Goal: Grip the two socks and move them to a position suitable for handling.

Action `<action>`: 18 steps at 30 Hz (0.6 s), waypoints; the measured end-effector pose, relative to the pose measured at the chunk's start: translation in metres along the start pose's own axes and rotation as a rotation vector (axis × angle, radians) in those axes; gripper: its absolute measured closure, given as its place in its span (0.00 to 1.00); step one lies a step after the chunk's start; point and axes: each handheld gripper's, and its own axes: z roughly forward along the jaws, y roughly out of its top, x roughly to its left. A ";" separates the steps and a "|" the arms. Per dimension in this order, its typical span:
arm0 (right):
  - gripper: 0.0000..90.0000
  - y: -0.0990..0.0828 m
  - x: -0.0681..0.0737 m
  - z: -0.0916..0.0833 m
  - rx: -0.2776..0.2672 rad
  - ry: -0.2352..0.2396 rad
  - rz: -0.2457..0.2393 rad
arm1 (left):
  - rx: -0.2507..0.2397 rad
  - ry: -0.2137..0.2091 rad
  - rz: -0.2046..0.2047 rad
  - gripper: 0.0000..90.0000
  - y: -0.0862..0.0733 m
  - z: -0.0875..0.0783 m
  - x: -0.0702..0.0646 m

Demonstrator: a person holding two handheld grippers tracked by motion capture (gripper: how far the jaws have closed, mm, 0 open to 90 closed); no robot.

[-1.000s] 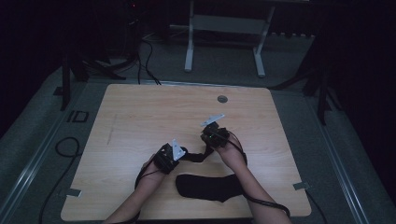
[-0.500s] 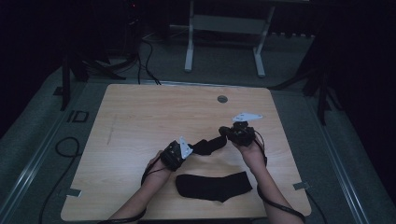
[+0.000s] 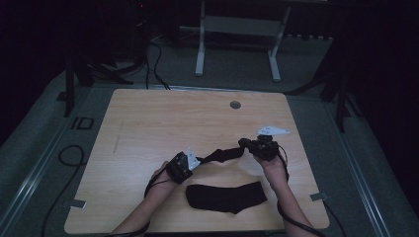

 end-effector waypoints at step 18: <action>0.96 -0.013 -0.017 0.007 -0.029 0.029 -0.002 | -0.019 -0.005 0.026 0.75 -0.006 -0.006 0.002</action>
